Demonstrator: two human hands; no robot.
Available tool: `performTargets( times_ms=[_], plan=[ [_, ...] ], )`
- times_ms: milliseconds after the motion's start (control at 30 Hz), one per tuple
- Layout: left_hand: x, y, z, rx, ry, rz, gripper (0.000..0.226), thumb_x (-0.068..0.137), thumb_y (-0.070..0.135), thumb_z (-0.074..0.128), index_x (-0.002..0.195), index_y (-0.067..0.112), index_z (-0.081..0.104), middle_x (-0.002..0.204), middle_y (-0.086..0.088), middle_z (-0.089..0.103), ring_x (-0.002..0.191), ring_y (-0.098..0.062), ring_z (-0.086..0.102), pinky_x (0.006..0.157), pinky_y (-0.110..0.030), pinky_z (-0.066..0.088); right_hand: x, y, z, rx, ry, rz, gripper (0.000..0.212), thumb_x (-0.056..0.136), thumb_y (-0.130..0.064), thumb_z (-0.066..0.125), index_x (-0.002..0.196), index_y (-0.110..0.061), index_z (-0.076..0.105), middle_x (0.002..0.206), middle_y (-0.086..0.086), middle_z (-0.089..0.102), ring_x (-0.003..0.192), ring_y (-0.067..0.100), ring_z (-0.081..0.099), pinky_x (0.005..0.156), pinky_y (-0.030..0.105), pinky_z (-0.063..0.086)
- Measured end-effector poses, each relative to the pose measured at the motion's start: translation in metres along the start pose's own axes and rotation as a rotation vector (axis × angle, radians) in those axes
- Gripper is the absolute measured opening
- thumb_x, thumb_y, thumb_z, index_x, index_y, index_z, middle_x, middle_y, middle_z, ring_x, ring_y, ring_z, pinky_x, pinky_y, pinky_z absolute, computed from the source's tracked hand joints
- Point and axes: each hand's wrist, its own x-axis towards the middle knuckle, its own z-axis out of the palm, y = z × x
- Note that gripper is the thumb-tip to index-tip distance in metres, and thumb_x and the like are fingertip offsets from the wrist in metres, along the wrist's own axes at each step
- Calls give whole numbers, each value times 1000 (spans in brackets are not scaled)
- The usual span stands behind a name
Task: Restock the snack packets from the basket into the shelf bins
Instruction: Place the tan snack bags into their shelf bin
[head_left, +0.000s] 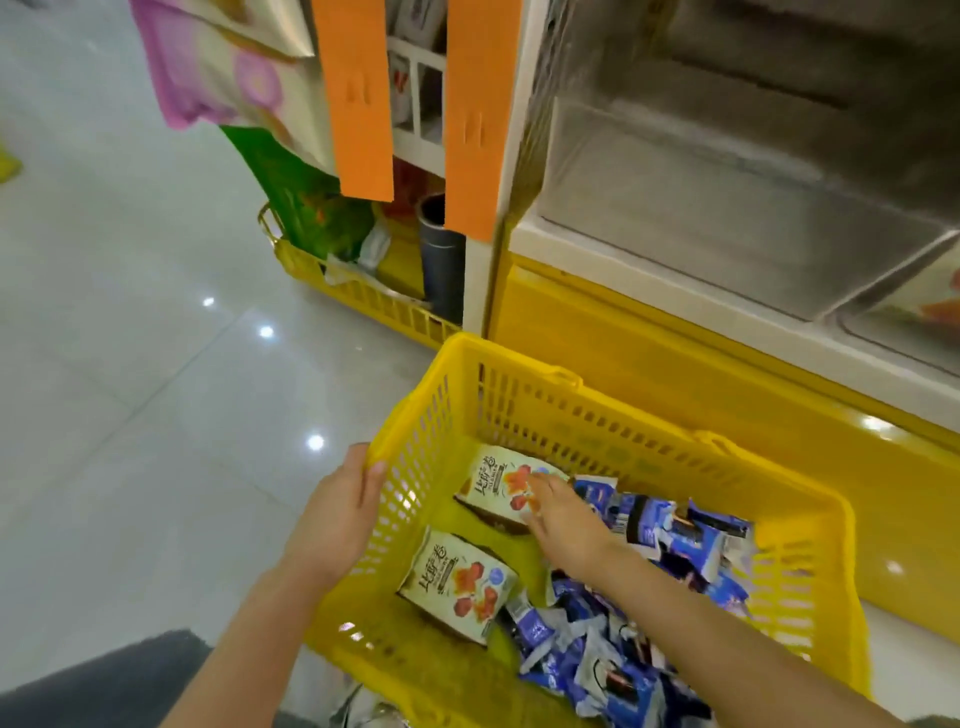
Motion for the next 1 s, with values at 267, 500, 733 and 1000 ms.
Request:
performTargets(
  times_ms=[267, 500, 733, 1000],
  plan=[
    [9, -5, 4, -46, 33, 32, 21, 98, 37, 32, 95, 20, 45, 74, -7, 62, 70, -21, 61, 66, -43, 48, 76, 14, 7, -288, -80, 43, 51, 101, -32, 32, 143, -4, 24, 145, 11, 34, 131, 26, 31, 108, 30, 21],
    [11, -6, 4, -56, 14, 34, 22, 97, 40, 29, 96, 24, 43, 78, -6, 61, 72, -20, 61, 68, -45, 49, 82, 6, 35, -280, -90, 74, 57, 88, -56, 49, 122, -11, 45, 126, 11, 48, 118, 26, 39, 100, 35, 33],
    [10, -8, 6, -57, 30, 27, 21, 98, 40, 29, 97, 23, 42, 82, -8, 64, 73, -20, 60, 69, -45, 48, 76, -1, 24, 119, -229, 252, 92, 73, -57, 70, 138, -6, 31, 132, 16, 51, 120, 30, 50, 93, 38, 46],
    [7, -10, 4, -105, 50, 32, 18, 98, 34, 34, 104, 24, 48, 89, -1, 63, 80, -17, 58, 72, -33, 46, 44, -32, -13, 23, 168, 116, 69, 72, -62, 66, 117, -10, 53, 106, 7, 63, 107, 27, 54, 82, 33, 45]
  ],
)
